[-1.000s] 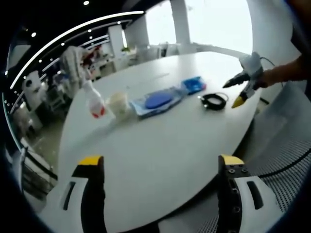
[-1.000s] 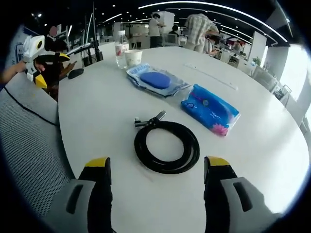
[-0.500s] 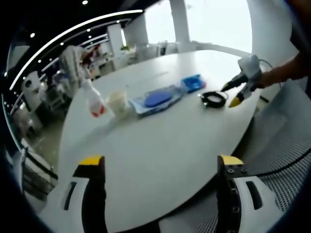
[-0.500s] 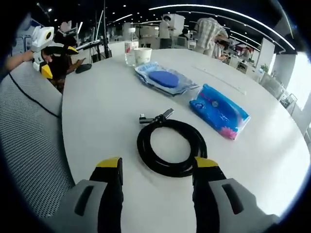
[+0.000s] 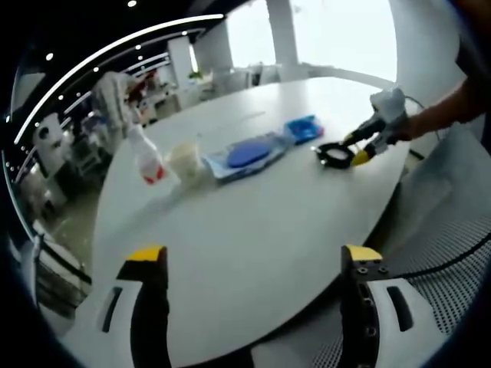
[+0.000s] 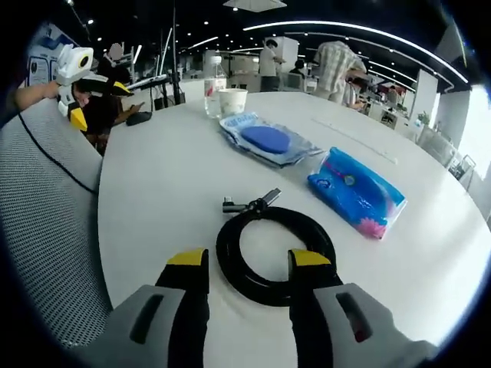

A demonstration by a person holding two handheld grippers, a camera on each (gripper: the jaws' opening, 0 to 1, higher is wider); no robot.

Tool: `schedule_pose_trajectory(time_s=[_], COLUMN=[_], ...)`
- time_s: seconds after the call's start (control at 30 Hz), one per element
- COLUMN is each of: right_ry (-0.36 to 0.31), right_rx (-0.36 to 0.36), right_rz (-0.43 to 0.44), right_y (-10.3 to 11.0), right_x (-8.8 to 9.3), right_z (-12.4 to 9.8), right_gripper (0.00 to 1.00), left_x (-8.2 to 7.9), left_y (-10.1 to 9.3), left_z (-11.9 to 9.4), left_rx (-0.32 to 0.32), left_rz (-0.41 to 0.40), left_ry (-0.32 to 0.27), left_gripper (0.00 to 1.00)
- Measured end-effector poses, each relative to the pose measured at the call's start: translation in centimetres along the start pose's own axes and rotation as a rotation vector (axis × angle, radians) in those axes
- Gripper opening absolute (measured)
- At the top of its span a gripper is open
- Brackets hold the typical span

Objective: Arrange the tabletop items into an orderly group along one side of the table until the central work area is clear of visible clutter.

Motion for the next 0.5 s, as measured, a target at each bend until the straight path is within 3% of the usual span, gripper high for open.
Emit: schedule_pose_trajectory(time_s=[0.5], right_ry=[-0.019], right_rx=[-0.049], right_rz=[-0.033], right_y=[0.9], right_x=[0.1], right_z=[1.5], right_gripper=[0.20], left_x=[0.4], left_y=[-0.2], left_z=[-0.1], left_rx=[0.002], left_rz=[0.007], left_ry=[0.010], left_gripper=[0.89])
Point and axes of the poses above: the point that each gripper's makers call its tool centre point, and the gripper's own axes: z roughly forward along the fingers, y roughly to its left, x roughly out of its underside, the point moved 1 cm from there along -z, roughly backward along the fingers, and after that the axes turned 4 degrees about y, right-handed, at the moved point
